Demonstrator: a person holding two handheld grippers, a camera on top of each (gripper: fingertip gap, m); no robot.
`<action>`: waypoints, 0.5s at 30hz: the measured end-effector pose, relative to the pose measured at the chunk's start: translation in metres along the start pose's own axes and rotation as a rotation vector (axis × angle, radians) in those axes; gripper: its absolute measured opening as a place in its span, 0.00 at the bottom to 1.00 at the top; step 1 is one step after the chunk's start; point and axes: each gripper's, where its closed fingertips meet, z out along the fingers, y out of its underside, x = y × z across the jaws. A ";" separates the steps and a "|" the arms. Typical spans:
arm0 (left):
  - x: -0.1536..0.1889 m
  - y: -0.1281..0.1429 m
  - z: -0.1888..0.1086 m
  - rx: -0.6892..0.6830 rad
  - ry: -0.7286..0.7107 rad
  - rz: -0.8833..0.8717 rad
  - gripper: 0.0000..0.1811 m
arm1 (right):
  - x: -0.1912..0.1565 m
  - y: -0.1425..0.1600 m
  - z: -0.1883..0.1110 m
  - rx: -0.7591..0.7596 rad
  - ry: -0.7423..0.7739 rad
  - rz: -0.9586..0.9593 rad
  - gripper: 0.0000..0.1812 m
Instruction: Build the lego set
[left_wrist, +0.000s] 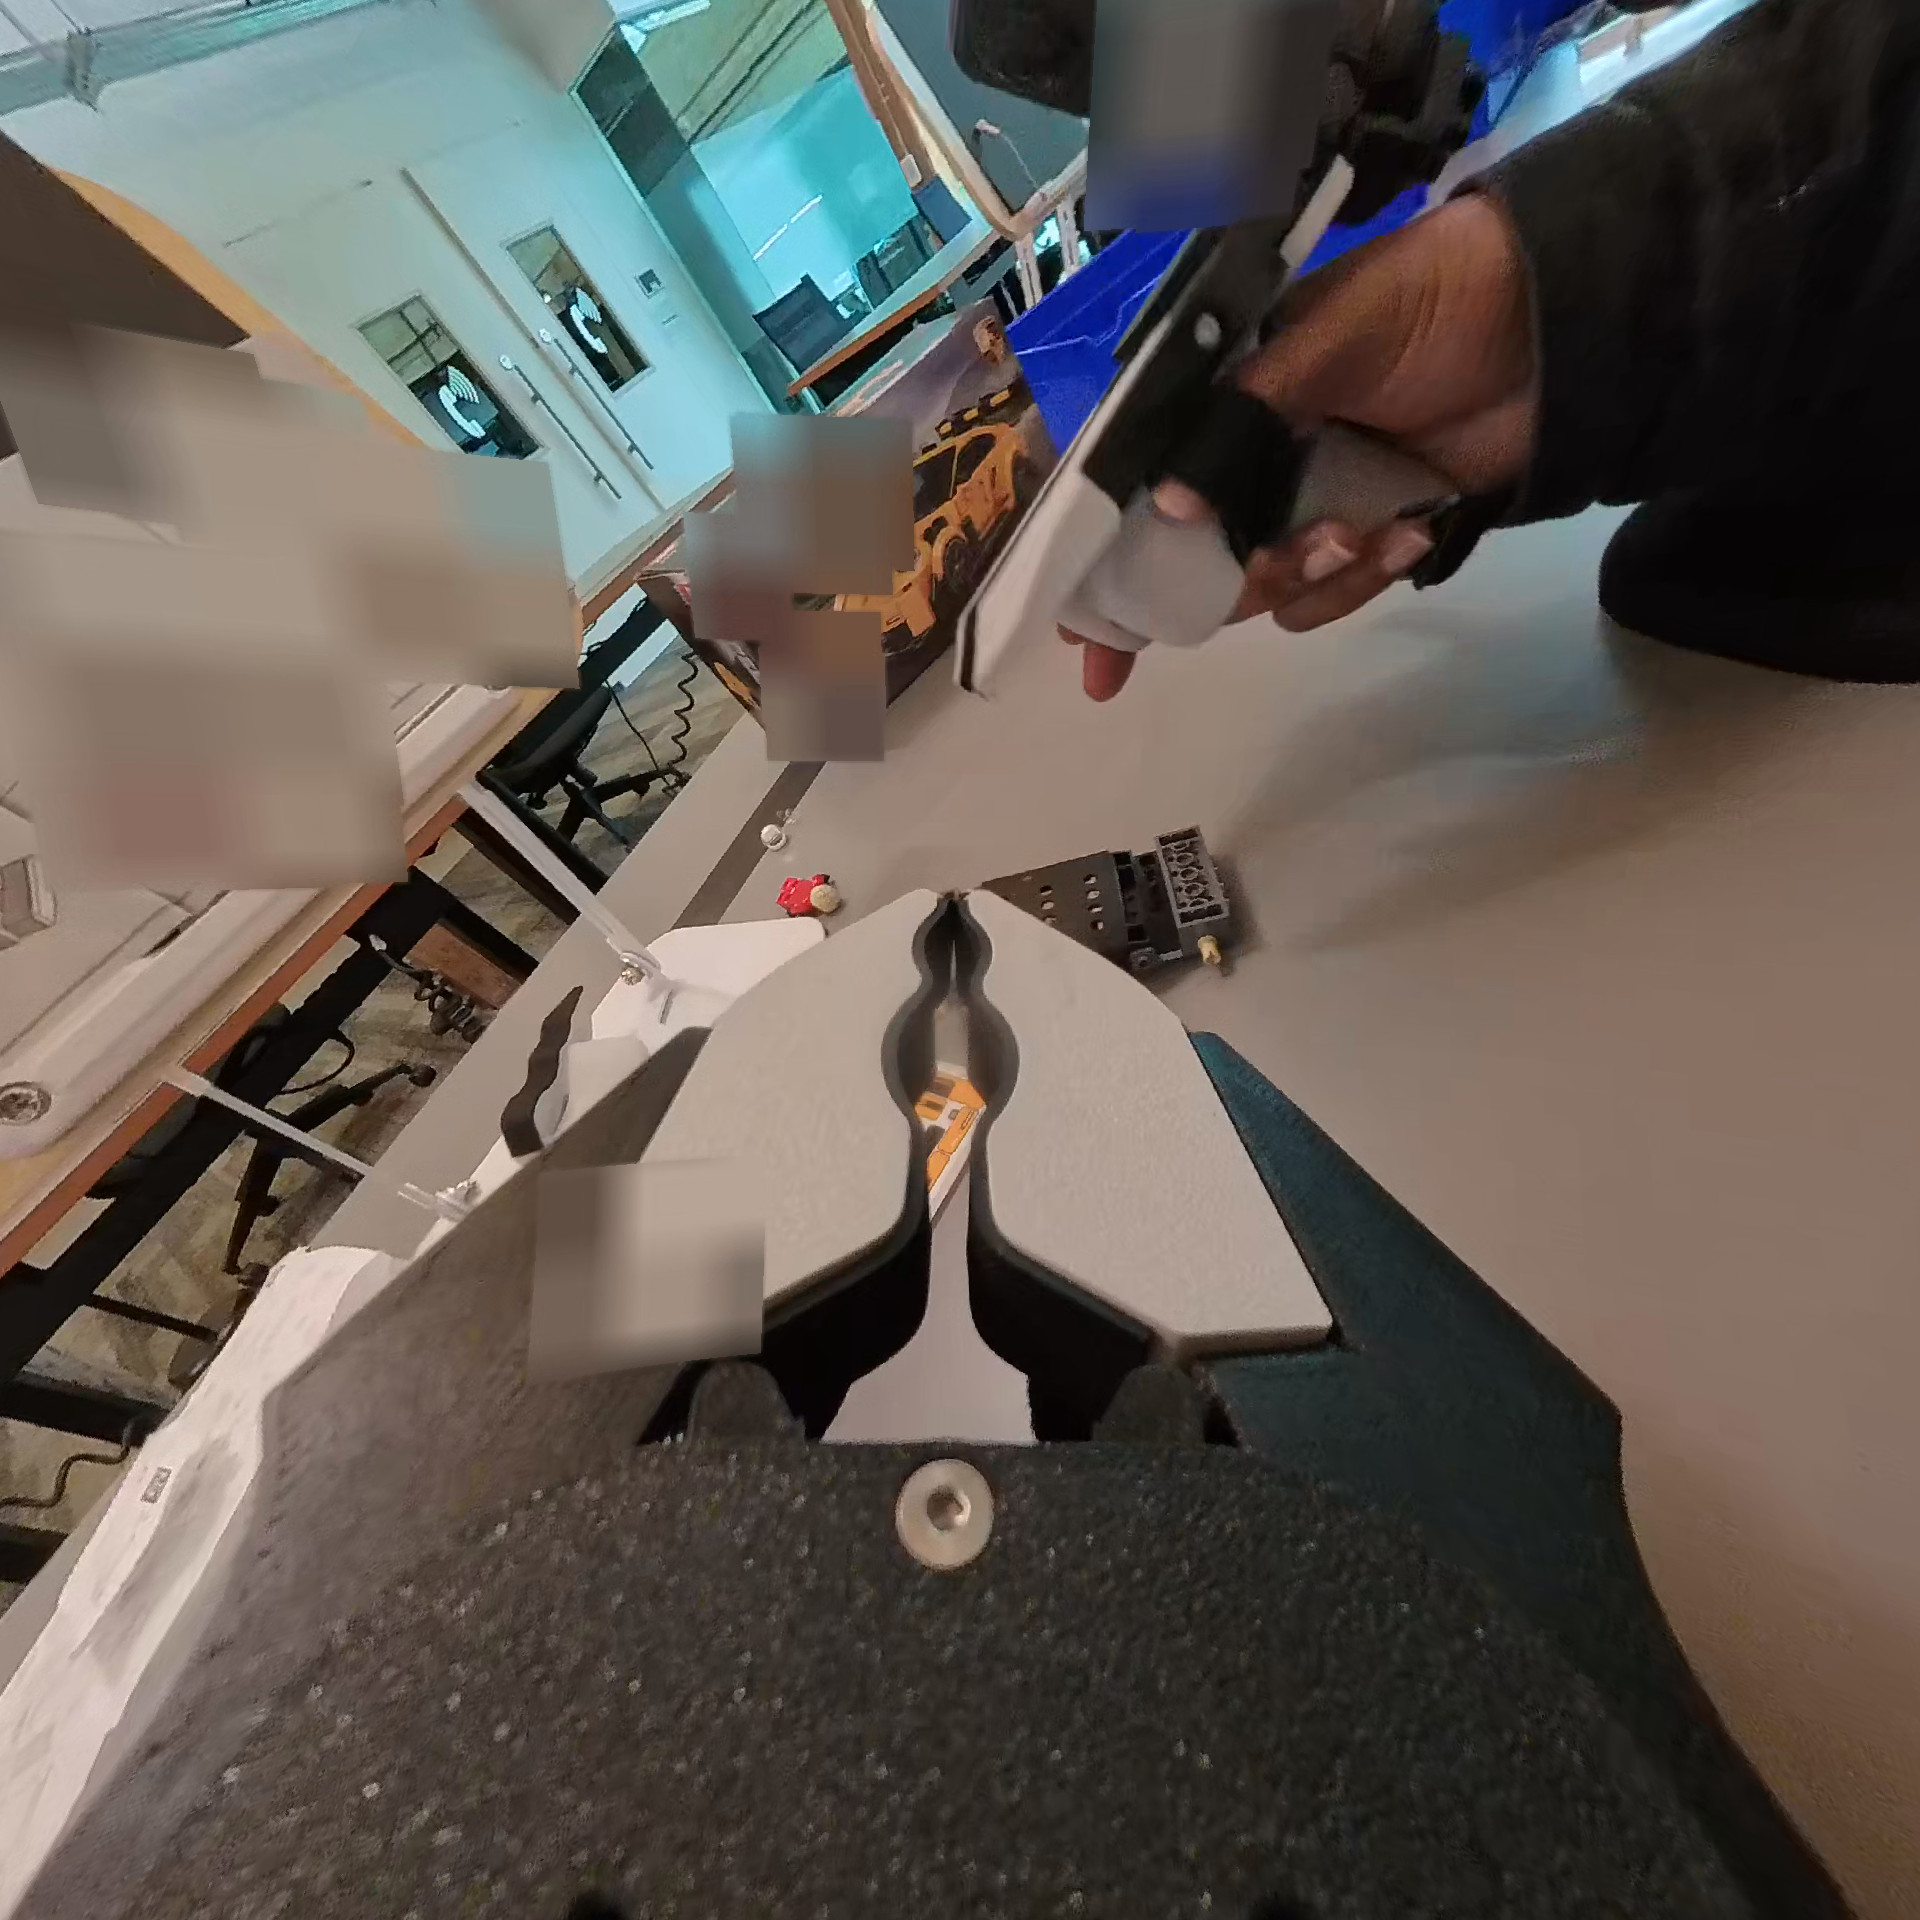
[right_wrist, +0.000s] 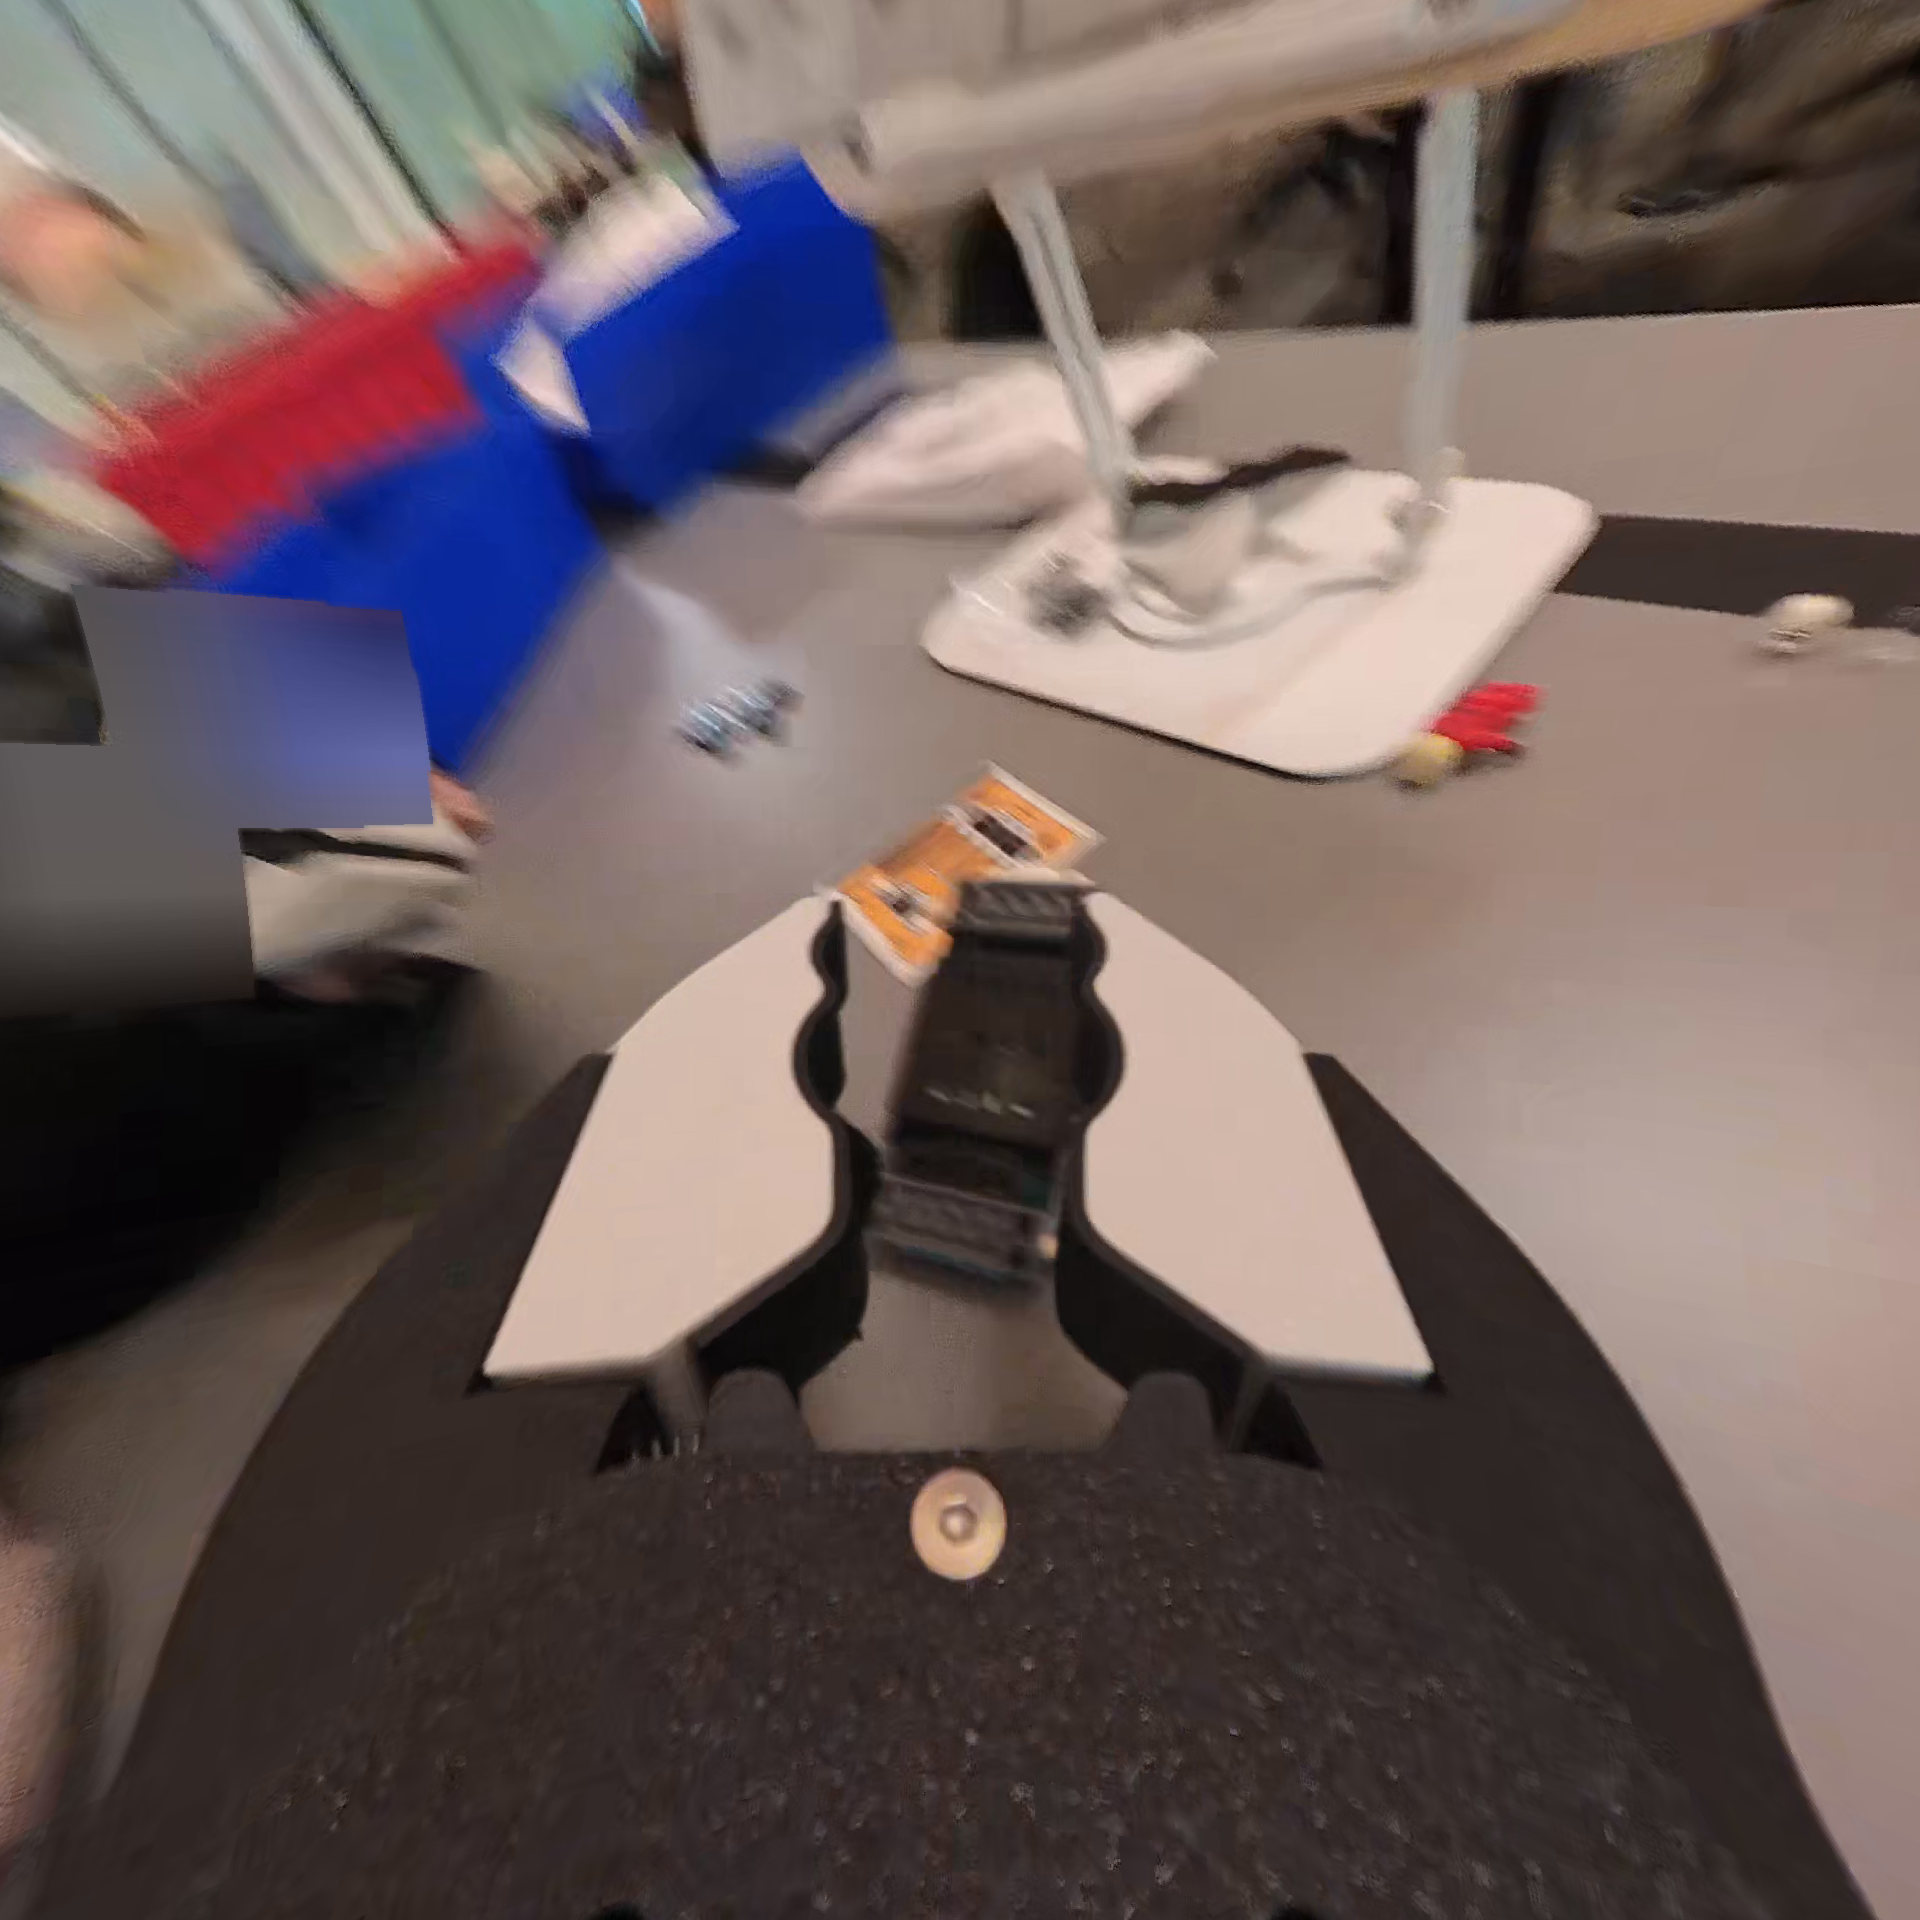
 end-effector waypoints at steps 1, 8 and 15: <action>-0.002 0.001 0.000 -0.005 -0.007 -0.009 0.00 | 0.007 0.008 0.003 -0.072 0.083 -0.058 0.28; -0.016 0.012 -0.001 -0.051 -0.054 -0.085 0.00 | 0.012 0.059 0.047 -0.462 0.308 -0.252 0.52; -0.028 0.014 -0.008 -0.030 -0.062 -0.184 0.00 | 0.024 0.077 0.049 -0.578 0.326 -0.300 0.34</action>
